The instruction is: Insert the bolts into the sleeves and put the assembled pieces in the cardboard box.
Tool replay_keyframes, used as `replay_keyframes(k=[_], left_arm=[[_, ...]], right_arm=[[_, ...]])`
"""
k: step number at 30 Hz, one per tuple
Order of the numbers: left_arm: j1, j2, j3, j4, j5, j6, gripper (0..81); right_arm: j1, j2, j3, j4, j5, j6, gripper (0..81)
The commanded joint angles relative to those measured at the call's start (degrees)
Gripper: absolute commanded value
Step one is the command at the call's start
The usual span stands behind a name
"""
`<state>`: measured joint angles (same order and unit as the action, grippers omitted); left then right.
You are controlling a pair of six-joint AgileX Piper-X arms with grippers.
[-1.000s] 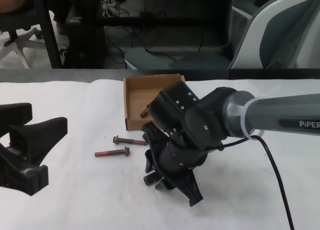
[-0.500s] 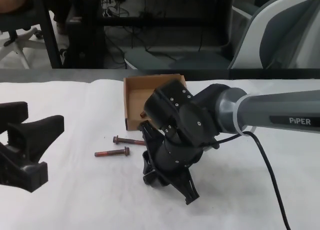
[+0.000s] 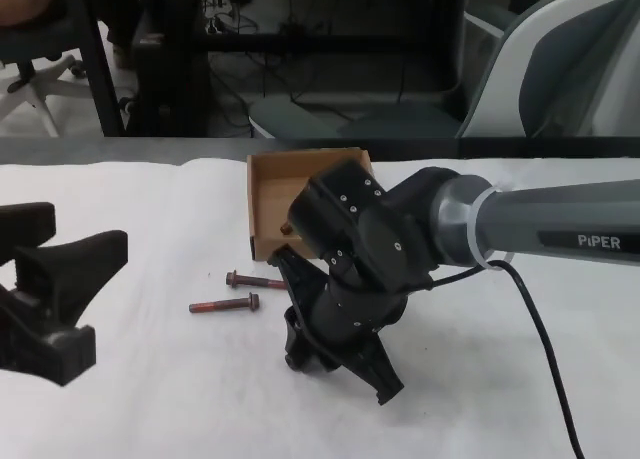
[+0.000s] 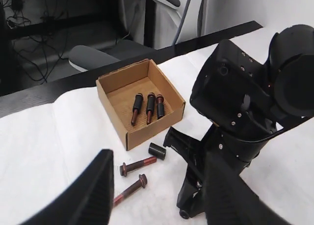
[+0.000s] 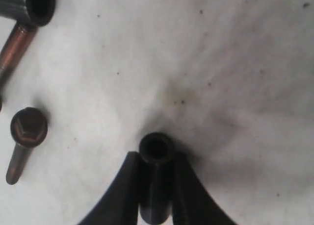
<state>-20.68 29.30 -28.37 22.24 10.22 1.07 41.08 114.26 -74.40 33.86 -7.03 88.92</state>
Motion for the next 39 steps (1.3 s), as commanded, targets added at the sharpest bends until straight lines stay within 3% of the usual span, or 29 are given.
replay_keyframes(k=[1,5,11,23,33,36,39], left_arm=[[0.1,-0.6,-0.5,0.1,-1.3,6.6,54.6],[0.1,0.5,-0.5,1.0,-3.4,7.3,54.6],[0.1,8.1,-0.5,0.7,0.6,9.1,54.6],[0.1,29.0,-5.7,-1.1,4.8,30.7,54.6],[0.1,47.9,-17.6,1.1,6.4,40.9,55.0],[0.1,53.2,-21.0,3.3,7.0,45.1,61.3],[0.1,58.4,-23.9,3.7,5.9,50.1,62.3]], right_arm=[[-0.1,-1.3,-0.1,-0.8,1.8,-3.8,0.4],[-0.1,-4.5,-0.1,-1.5,1.7,-13.6,0.4],[-0.1,-12.0,-0.1,-1.5,1.6,-29.6,0.4],[-0.2,-24.9,3.8,6.3,-2.3,-55.7,0.4],[-6.2,-39.9,18.1,7.4,-9.5,-61.0,0.4],[-8.3,-44.5,21.9,7.2,-10.2,-60.9,0.4],[-9.8,-48.1,24.2,7.0,-11.0,-61.0,0.4]])
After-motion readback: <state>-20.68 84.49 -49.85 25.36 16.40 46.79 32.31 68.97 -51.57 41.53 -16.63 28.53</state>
